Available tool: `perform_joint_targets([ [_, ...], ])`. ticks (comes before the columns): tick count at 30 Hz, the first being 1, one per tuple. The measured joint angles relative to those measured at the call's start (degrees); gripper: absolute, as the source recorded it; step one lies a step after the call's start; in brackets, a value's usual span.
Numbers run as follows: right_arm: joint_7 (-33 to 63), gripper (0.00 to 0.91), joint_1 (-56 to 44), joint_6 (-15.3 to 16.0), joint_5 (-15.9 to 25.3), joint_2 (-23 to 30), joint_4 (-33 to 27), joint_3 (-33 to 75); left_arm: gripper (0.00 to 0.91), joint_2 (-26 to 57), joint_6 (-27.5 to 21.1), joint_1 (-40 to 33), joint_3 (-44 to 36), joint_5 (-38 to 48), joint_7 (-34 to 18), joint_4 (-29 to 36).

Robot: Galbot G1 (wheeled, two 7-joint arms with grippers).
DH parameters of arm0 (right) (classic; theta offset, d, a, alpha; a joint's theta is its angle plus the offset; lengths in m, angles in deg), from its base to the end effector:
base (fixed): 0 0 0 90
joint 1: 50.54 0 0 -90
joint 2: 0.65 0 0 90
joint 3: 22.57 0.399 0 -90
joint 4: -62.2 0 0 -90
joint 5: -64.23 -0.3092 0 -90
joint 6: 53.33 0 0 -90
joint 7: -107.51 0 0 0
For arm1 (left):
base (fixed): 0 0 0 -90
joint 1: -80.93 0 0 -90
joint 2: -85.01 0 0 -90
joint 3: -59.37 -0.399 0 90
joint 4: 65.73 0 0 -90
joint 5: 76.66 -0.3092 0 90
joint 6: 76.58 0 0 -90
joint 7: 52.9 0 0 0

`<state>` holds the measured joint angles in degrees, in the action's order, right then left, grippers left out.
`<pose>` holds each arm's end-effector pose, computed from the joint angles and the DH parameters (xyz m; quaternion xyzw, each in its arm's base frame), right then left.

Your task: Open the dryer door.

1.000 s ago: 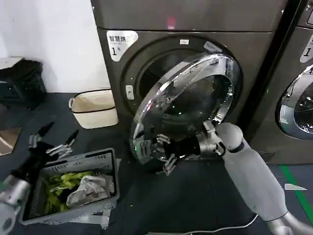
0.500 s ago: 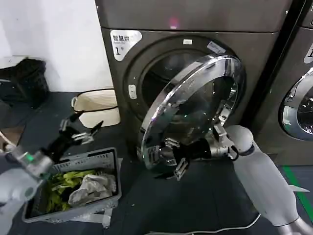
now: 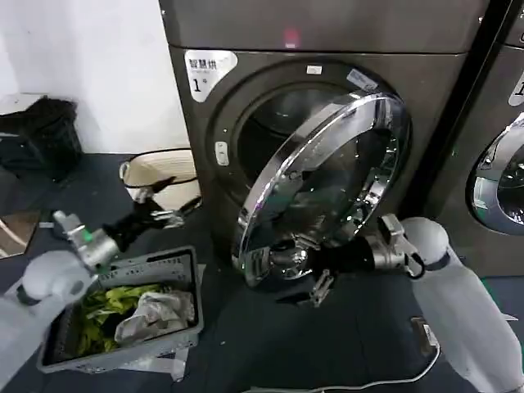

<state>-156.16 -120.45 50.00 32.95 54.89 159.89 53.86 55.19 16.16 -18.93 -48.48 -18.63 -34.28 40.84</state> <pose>0.3950 -0.1431 -0.2128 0.7521 -0.6546 0.0765 0.0009 0.3179 0.2245 -0.1816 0.3565 0.9330 0.0163 0.0470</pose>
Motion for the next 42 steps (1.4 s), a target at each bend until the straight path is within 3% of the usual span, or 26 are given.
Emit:
perform_joint_targets([
  [2, 0.0, 0.907, -1.5, -0.1, 0.0, -0.4, 0.0, 1.9, 0.907, -0.2, -0.1, -2.5, -2.7, 0.0, 0.5, 0.0],
  [7, 0.0, 0.907, -6.0, -2.0, 4.6, -1.3, -0.6, 8.6, 0.907, -0.8, -0.5, -7.4, -8.6, 0.2, 1.2, 0.0],
  [16, 1.0, 0.907, -16.1, -2.8, 0.9, -3.2, 0.1, 26.5, 0.907, -3.5, -0.7, -14.3, -18.4, 1.3, 2.6, -0.3],
  [25, 7.6, 0.907, -24.3, -3.8, 1.0, -2.7, 1.6, 40.1, 0.907, -5.3, -0.4, -17.7, -24.7, 1.5, 3.9, 0.6],
  [33, 19.2, 0.907, -28.5, -3.1, -1.5, -1.5, 4.9, 49.6, 0.907, -4.6, 0.2, -17.9, -28.2, 1.0, 5.8, 3.3],
  [42, 41.4, 0.907, -34.3, -0.7, -5.7, 2.9, 11.2, 62.0, 0.907, -6.5, 0.4, -22.2, -34.7, 0.3, 5.6, 5.6],
])
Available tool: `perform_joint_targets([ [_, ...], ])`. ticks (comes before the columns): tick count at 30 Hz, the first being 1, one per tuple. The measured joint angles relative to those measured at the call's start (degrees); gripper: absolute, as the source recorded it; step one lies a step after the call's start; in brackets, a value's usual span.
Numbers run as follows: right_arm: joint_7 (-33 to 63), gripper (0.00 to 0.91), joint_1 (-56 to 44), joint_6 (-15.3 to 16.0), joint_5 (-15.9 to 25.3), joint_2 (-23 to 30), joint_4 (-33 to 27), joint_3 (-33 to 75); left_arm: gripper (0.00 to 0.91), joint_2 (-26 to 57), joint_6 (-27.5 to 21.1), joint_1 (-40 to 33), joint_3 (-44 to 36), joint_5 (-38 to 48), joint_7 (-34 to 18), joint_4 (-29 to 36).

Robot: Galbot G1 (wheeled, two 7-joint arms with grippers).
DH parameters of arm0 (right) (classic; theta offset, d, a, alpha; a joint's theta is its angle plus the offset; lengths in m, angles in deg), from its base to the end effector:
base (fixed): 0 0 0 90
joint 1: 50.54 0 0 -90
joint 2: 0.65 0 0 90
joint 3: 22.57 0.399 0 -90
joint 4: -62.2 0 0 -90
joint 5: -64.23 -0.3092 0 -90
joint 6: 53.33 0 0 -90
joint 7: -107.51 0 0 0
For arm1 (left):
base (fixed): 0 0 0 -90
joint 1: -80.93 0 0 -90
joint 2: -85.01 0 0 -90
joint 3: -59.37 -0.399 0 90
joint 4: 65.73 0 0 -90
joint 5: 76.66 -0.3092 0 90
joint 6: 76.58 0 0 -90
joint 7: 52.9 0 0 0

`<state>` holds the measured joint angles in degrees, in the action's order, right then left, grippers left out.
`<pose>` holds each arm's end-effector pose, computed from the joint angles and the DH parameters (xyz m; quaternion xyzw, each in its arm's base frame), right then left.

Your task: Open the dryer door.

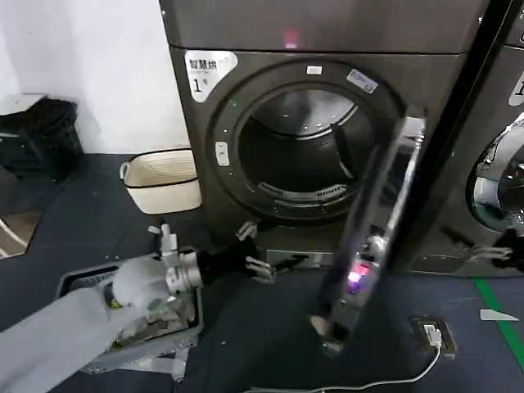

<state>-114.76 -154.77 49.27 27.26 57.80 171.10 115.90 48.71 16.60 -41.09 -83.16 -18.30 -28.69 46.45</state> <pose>0.1536 -0.3430 -0.1835 -0.1125 0.9843 -0.0744 0.1137 0.3334 0.0930 -0.2046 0.5865 0.8096 -0.0177 0.0175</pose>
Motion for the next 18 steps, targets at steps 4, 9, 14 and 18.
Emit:
perform_joint_targets([
  [4, 7.2, 0.907, -2.1, 0.0, 0.2, 1.4, 2.1, 5.0, 0.907, -1.1, 0.0, -2.0, -2.6, -0.3, 0.2, 0.3],
  [9, 11.3, 0.907, -4.4, 0.2, 0.2, 1.4, 4.3, 10.9, 0.907, -2.7, 0.0, -4.7, -6.0, -0.8, 0.2, 0.0],
  [14, 15.4, 0.907, -7.5, 1.3, 0.1, 0.4, 5.5, 17.9, 0.907, -5.5, 0.0, -7.8, -9.0, -1.1, 0.0, -1.2],
  [18, 18.5, 0.907, -9.9, 3.1, -0.2, -0.5, 5.1, 22.2, 0.907, -8.1, 0.0, -10.1, -11.5, -1.5, -0.2, -2.9],
])
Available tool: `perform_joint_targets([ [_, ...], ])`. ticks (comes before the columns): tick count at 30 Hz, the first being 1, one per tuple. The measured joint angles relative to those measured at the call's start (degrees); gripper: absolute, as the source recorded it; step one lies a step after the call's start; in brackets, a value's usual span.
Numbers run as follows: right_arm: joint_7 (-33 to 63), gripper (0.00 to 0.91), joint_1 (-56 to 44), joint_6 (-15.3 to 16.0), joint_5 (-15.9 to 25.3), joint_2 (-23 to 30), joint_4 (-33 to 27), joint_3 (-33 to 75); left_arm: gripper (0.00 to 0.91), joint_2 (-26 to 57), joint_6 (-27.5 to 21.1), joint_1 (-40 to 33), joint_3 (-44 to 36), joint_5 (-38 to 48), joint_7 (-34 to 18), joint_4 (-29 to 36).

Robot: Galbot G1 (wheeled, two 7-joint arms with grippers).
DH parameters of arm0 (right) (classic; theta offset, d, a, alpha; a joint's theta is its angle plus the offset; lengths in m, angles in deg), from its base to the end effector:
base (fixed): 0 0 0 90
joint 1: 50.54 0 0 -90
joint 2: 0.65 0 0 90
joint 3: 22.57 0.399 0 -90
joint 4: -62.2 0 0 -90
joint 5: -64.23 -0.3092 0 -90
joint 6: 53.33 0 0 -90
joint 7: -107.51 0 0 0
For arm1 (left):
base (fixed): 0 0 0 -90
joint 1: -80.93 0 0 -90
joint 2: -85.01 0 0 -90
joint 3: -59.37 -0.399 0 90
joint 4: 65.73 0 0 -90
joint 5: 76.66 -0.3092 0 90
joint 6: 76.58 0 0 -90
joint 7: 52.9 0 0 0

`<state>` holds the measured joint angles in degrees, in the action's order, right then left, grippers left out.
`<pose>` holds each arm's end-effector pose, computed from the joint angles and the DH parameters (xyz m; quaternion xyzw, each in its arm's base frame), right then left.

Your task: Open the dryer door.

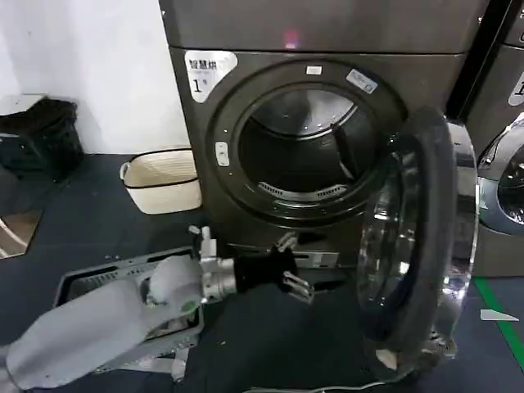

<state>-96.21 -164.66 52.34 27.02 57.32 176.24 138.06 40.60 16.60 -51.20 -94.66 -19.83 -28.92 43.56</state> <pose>0.0486 -0.3707 -0.1206 0.1664 0.9666 -0.1417 0.1341 0.3599 0.0285 -0.2073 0.6429 0.7655 -0.0093 0.0258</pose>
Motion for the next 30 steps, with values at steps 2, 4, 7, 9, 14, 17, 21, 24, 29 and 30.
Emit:
perform_joint_targets([
  [2, 1.9, 0.907, -0.9, 0.9, -0.1, -0.6, -0.7, 1.6, 0.907, -1.6, 0.0, -1.1, -1.2, -0.2, -0.3, -1.1],
  [4, 3.3, 0.907, -1.6, 1.6, 0.0, -1.0, -1.4, 2.9, 0.907, -3.4, 0.0, -2.0, -2.4, -0.3, -0.9, -2.1],
  [7, 4.4, 0.907, -2.7, 2.6, 0.9, -1.9, -2.5, 5.0, 0.907, -6.3, -0.5, -3.2, -3.5, -0.3, -2.1, -3.8],
  [9, 4.4, 0.907, -3.3, 2.7, 2.5, -2.4, -3.3, 6.5, 0.907, -8.0, -0.6, -3.8, -4.1, -0.3, -2.6, -4.8],
  [14, 4.5, 0.907, -4.8, 3.0, 2.5, -3.5, -5.1, 10.0, 0.907, -11.3, -0.6, -4.2, -5.0, -1.0, -3.6, -6.9],
  [17, 4.8, 0.907, -5.4, 3.5, 2.5, -3.9, -5.6, 11.7, 0.907, -13.0, -0.7, -4.4, -5.5, -1.9, -3.9, -8.0],
  [21, 5.1, 0.907, -6.4, 3.9, 4.3, -4.0, -6.3, 14.0, 0.907, -15.0, -0.7, -4.2, -5.6, -2.2, -4.6, -8.8],
  [24, 4.5, 0.907, -7.1, 4.2, 4.2, -4.0, -6.7, 15.7, 0.907, -16.2, -0.7, -4.1, -5.7, -2.6, -4.8, -9.5],
  [29, 3.9, 0.907, -8.0, 3.8, 3.8, -4.5, -7.7, 17.8, 0.907, -18.5, -0.8, -4.2, -6.0, -2.6, -5.4, -11.3],
  [30, 3.9, 0.907, -8.2, 3.8, 3.8, -4.6, -7.9, 18.2, 0.907, -19.0, -0.8, -4.2, -6.2, -2.8, -5.6, -11.5],
])
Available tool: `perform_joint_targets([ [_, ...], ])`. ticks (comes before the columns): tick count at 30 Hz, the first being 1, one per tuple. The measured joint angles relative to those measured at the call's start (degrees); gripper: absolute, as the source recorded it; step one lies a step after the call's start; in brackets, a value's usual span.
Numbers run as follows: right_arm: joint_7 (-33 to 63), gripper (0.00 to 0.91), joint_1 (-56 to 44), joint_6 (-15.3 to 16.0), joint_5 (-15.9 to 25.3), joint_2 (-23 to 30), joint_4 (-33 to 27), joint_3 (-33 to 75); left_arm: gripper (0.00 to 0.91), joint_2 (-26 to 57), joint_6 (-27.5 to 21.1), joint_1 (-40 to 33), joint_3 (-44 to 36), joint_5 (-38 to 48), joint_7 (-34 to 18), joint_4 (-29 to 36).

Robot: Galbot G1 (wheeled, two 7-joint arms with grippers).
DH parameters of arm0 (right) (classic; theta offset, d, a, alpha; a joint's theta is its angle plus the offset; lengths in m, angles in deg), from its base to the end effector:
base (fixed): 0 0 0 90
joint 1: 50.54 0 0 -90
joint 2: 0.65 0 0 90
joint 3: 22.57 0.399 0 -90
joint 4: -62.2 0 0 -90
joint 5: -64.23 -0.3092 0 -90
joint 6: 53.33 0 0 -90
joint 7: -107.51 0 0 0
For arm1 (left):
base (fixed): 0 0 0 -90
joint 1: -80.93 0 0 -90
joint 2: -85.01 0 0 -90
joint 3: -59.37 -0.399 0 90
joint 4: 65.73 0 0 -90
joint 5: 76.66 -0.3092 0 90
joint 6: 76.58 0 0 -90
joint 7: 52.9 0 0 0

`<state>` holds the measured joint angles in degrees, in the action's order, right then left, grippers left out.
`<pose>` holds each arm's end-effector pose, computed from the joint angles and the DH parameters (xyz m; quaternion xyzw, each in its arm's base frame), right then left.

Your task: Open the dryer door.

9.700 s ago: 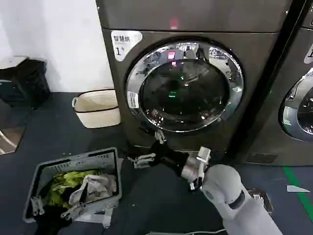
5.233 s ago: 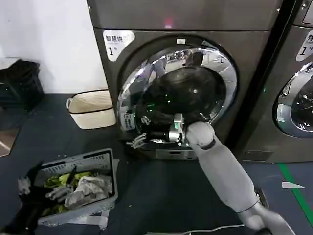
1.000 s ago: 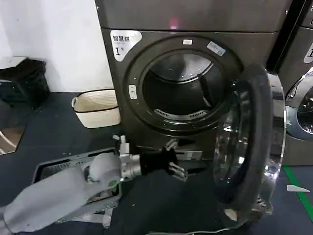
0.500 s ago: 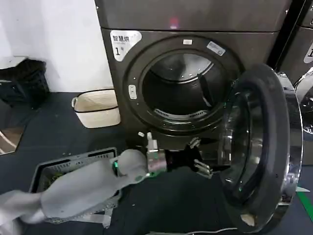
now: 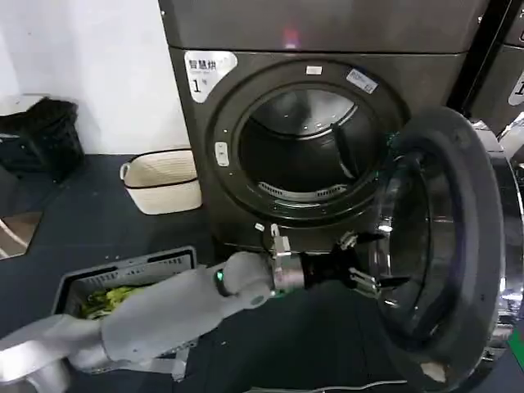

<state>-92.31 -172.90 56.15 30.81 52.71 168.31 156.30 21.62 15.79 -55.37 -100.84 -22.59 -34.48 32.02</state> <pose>-0.0347 -0.4252 -0.0657 0.3413 0.9153 -0.1931 0.0920 0.3960 -0.0977 -0.2349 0.6546 0.7547 -0.0336 0.0287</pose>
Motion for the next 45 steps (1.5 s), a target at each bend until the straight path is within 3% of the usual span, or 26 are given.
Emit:
perform_joint_targets([
  [11, -0.2, 0.907, -1.8, 1.0, 1.5, -1.2, -2.5, 5.0, 0.907, -5.8, 0.6, -0.7, -2.2, -3.0, -1.0, -4.7],
  [30, 0.0, 0.907, -3.4, 1.4, 5.2, -2.9, -7.3, 10.9, 0.907, -21.3, 1.5, -2.3, -1.1, -5.8, -1.9, -19.0],
  [45, 2.2, 0.907, -4.4, -0.3, 5.2, -4.1, -9.3, 14.4, 0.907, -28.8, 2.2, -2.3, 1.6, -9.0, -3.5, -26.9],
])
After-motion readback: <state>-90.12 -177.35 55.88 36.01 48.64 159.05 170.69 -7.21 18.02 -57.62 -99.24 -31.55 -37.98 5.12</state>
